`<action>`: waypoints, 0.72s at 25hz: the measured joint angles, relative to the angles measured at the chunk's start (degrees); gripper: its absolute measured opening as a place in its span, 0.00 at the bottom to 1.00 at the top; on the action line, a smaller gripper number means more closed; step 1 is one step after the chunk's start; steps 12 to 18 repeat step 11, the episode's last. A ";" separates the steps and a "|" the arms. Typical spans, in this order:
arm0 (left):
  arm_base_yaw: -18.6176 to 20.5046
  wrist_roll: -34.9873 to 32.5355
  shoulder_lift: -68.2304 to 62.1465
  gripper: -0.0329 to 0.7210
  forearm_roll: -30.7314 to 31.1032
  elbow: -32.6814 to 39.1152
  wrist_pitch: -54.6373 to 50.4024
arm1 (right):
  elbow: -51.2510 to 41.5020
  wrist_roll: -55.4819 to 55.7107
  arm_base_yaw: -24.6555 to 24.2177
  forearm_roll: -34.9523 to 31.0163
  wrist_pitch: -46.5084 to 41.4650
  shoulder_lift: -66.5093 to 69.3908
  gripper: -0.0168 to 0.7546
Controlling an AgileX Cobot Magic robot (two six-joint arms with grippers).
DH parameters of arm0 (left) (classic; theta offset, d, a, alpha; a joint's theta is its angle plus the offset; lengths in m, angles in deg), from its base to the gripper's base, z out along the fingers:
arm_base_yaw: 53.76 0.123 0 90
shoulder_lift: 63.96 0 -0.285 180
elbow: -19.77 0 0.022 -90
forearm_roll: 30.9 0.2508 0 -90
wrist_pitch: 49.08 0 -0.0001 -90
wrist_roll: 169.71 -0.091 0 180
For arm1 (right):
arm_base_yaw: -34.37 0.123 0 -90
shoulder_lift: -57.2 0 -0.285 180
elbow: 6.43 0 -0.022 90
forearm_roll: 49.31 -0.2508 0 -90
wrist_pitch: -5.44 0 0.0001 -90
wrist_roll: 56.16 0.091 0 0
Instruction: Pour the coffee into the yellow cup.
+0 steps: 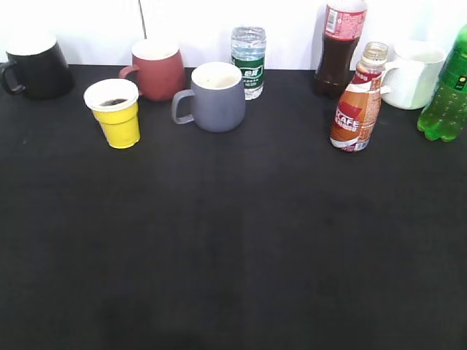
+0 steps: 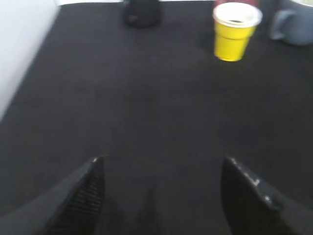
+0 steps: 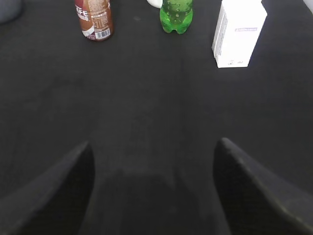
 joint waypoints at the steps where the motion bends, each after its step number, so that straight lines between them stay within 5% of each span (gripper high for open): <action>1: 1.50 0.00 0.00 0.79 0.00 0.00 0.00 | 0.00 0.00 0.00 0.00 0.00 0.00 0.79; 5: 5.90 0.00 0.00 0.79 0.00 0.00 0.00 | 0.00 0.00 0.00 0.00 0.05 0.00 0.79; 18: 6.07 0.00 0.00 0.79 0.00 0.00 0.00 | 0.00 0.00 0.00 0.00 0.05 0.00 0.78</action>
